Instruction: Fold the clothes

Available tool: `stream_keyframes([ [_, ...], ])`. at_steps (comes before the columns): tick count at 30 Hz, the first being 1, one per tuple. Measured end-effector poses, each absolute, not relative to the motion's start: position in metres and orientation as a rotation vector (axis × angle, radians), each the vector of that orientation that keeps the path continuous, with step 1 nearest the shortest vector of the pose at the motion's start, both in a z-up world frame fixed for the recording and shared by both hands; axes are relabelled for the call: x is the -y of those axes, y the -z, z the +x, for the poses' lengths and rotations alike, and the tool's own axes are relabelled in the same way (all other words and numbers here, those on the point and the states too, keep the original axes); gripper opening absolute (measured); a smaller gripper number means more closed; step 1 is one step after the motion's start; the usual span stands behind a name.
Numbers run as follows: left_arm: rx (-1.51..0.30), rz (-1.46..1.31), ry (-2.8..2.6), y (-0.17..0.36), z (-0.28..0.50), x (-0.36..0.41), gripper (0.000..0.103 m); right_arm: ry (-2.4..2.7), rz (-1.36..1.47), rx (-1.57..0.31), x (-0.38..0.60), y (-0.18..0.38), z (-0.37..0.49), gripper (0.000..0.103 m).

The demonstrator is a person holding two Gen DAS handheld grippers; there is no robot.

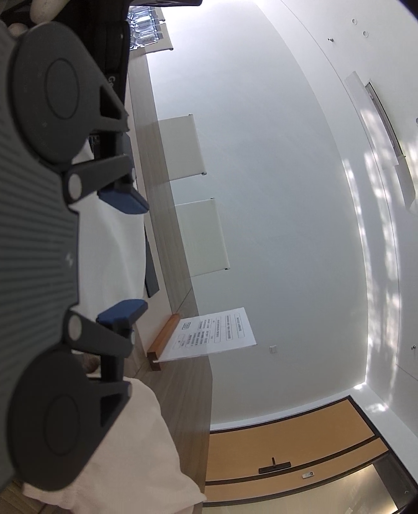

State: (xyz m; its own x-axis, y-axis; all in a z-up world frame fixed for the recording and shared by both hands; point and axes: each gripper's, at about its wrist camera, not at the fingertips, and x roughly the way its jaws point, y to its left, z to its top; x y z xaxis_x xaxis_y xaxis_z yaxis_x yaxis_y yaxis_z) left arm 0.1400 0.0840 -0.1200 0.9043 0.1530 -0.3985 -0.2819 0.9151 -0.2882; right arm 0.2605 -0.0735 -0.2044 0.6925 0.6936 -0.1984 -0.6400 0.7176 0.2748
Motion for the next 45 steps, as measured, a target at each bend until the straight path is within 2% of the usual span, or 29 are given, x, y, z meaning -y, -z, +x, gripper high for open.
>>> stream_keyframes([
  [4,-0.401,-0.376,-0.231,0.120,0.141,-0.089,0.038,-0.742,0.211,-0.364,0.077,0.208,0.273,0.075],
  [9,-0.410,-0.386,-0.233,0.119,0.139,-0.090,0.038,-0.731,0.237,-0.446,0.081,0.212,0.288,0.078],
  [11,-0.412,-0.401,-0.238,0.118,0.135,-0.092,0.041,-0.736,0.262,-0.486,0.083,0.216,0.296,0.081],
  [13,-0.406,-0.425,-0.247,0.115,0.126,-0.094,0.049,-0.756,0.307,-0.530,0.086,0.223,0.307,0.085],
  [15,-0.394,-0.458,-0.269,0.110,0.114,-0.096,0.065,-0.766,0.335,-0.554,0.086,0.228,0.317,0.087],
  [16,-0.380,-0.460,-0.289,0.108,0.107,-0.096,0.068,-0.771,0.350,-0.566,0.087,0.230,0.322,0.088],
  [18,-0.350,-0.463,-0.329,0.104,0.094,-0.096,0.082,-0.778,0.371,-0.586,0.087,0.235,0.331,0.091],
  [20,-0.312,-0.445,-0.395,0.102,0.080,-0.094,0.091,-0.778,0.377,-0.602,0.081,0.239,0.340,0.095],
  [23,-0.306,-0.392,-0.509,0.109,0.070,-0.096,0.092,-0.781,0.368,-0.611,0.074,0.241,0.347,0.097],
  [27,-0.398,-0.530,-0.476,0.123,0.071,-0.122,0.092,-0.785,0.358,-0.619,0.069,0.243,0.355,0.099],
  [33,-0.423,-0.655,-0.354,0.131,0.071,-0.140,0.097,-0.798,0.380,-0.664,0.068,0.246,0.367,0.099],
  [45,-0.480,-0.931,-0.198,0.147,0.059,-0.179,0.097,-0.799,0.447,-0.749,0.068,0.250,0.384,0.100],
])
